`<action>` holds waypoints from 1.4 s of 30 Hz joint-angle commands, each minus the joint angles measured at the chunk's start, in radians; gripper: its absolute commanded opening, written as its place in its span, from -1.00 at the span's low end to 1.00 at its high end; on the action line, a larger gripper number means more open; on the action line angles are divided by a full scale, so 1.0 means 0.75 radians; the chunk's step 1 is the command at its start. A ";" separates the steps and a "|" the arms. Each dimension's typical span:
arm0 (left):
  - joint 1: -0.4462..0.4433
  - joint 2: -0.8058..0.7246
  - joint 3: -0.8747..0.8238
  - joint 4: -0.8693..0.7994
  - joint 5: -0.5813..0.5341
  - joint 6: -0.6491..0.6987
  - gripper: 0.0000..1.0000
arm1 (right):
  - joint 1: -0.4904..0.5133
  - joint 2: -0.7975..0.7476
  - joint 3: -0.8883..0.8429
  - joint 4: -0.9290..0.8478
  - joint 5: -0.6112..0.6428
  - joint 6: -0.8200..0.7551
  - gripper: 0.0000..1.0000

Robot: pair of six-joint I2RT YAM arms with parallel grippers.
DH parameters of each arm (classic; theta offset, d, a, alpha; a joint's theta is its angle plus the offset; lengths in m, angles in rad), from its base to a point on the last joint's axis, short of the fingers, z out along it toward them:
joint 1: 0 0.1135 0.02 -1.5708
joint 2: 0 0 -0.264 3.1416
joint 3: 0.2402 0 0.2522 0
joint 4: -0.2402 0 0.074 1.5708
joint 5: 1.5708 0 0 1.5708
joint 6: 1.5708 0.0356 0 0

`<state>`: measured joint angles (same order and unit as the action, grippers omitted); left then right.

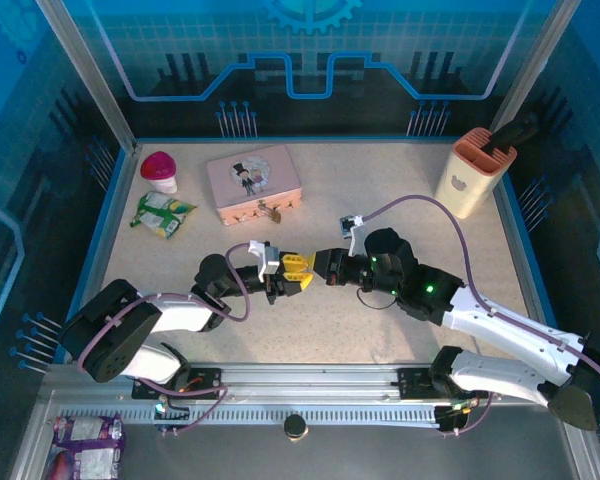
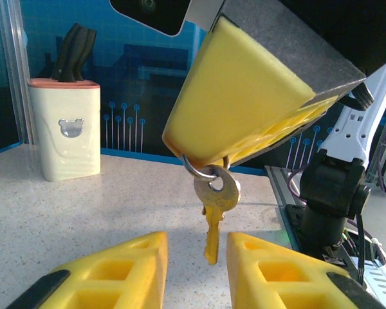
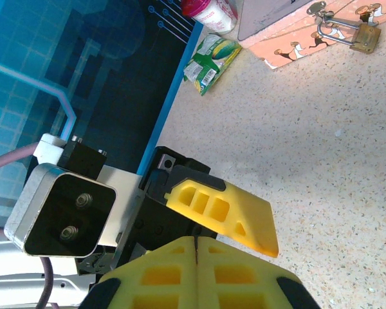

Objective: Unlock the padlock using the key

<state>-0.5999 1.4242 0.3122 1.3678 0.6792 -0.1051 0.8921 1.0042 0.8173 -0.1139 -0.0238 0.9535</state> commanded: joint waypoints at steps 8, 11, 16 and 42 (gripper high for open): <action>-0.009 0.009 -0.007 0.042 0.049 0.022 -0.83 | 0.017 0.004 -0.001 0.031 0.035 0.027 -1.00; -0.009 0.014 -0.001 0.044 0.036 0.008 -0.92 | 0.015 0.008 -0.004 0.030 0.044 0.028 -1.00; 0.000 -0.006 0.001 0.013 -0.002 -0.020 -1.00 | 0.009 -0.012 -0.017 -0.010 0.085 0.034 -1.00; -0.212 0.171 1.385 -2.929 -0.537 1.022 -1.00 | -0.230 -0.618 -0.786 0.504 0.045 -0.876 0.38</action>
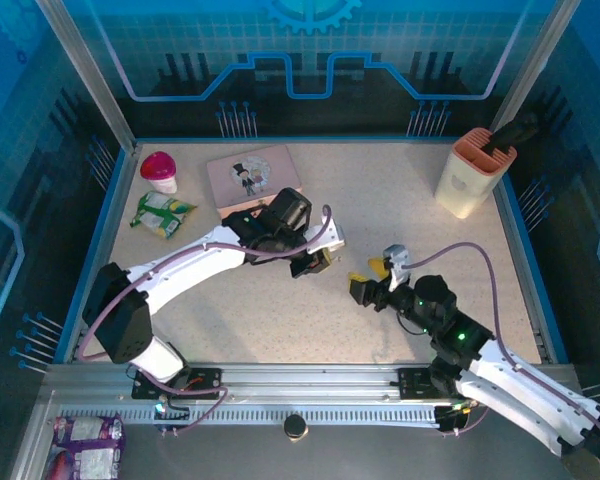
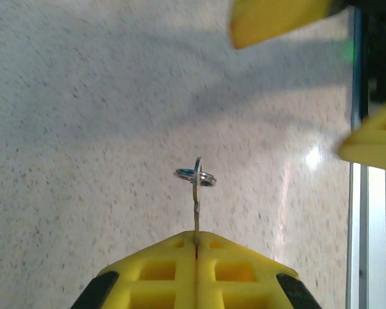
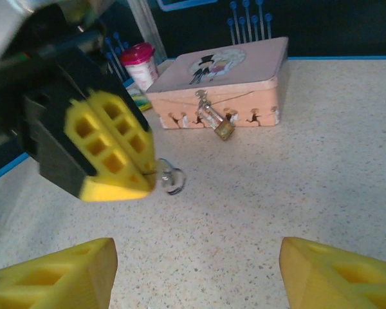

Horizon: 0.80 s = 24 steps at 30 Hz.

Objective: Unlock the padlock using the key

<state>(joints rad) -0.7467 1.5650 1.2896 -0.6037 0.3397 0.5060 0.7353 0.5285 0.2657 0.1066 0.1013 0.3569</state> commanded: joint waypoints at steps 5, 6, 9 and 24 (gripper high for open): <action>-0.031 -0.054 0.096 -0.349 -0.086 0.301 -1.00 | -0.028 0.114 -0.025 0.310 -0.424 -0.129 0.40; -0.040 -0.059 0.091 -0.353 -0.092 0.315 -1.00 | -0.029 0.128 -0.028 0.336 -0.451 -0.134 0.40; -0.066 -0.063 0.077 -0.368 -0.107 0.346 -1.00 | -0.030 0.161 -0.041 0.412 -0.506 -0.143 0.40; -0.138 -0.093 0.051 -0.386 -0.044 0.386 -1.00 | -0.027 0.286 -0.050 0.517 -0.616 -0.170 -0.09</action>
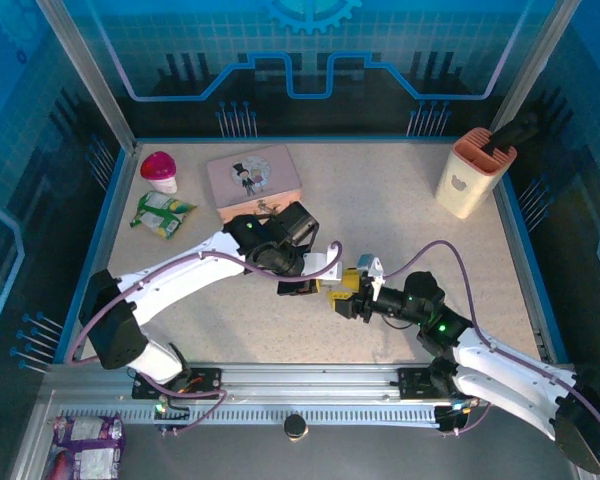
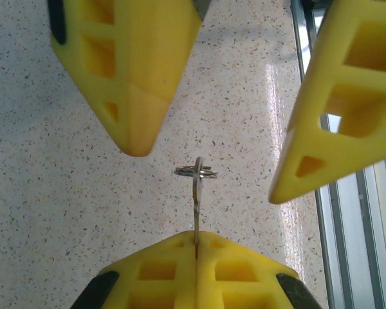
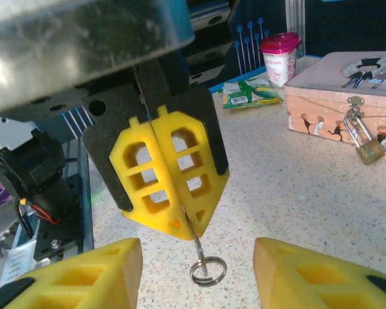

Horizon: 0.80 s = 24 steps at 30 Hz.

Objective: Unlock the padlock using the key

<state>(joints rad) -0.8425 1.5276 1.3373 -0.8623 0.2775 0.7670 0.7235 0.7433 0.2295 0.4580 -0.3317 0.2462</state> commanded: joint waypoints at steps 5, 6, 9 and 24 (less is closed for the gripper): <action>-0.012 -0.044 -0.013 -0.047 0.036 0.041 -1.00 | -0.012 -0.003 0.001 0.033 -0.044 -0.032 -0.31; -0.012 -0.044 -0.014 -0.047 0.037 0.041 -1.00 | -0.012 -0.003 0.003 0.030 -0.046 -0.033 -0.36; -0.015 -0.045 -0.014 -0.047 0.039 0.040 -1.00 | -0.010 -0.001 0.003 0.031 -0.040 -0.032 -0.47; -0.024 -0.036 -0.017 -0.049 0.047 0.040 -1.00 | 0.002 0.041 0.009 0.049 -0.016 -0.028 -0.50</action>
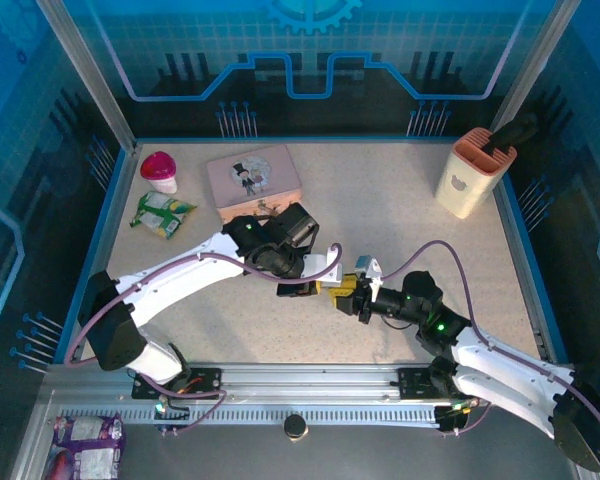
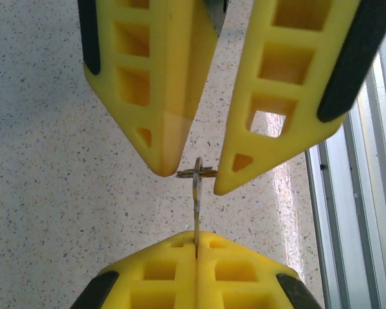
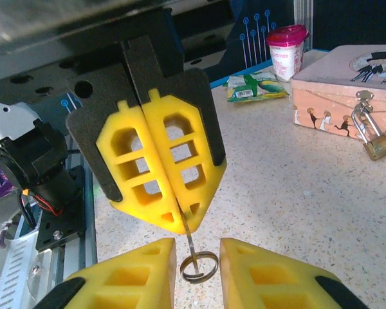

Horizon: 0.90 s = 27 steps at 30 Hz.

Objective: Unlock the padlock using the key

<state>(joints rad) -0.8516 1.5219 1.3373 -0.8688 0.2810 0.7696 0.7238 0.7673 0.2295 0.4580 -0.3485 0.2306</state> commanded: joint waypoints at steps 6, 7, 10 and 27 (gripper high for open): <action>-0.014 -0.034 -0.019 -0.038 0.047 0.037 -1.00 | 0.006 0.026 0.014 0.053 0.015 -0.007 -0.64; -0.014 -0.034 -0.020 -0.041 0.047 0.037 -1.00 | 0.008 0.025 0.015 0.054 0.015 -0.007 -0.67; -0.014 -0.031 -0.021 -0.032 0.049 0.037 -1.00 | 0.010 0.016 0.022 0.048 0.021 -0.007 -0.80; 0.133 -0.676 -0.779 1.518 -0.107 -0.732 0.14 | 0.011 -0.153 -0.081 0.241 0.240 0.243 -1.00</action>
<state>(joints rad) -0.7700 1.0790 0.8711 -0.1326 0.2501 0.4648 0.7273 0.6582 0.2024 0.5152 -0.2119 0.3271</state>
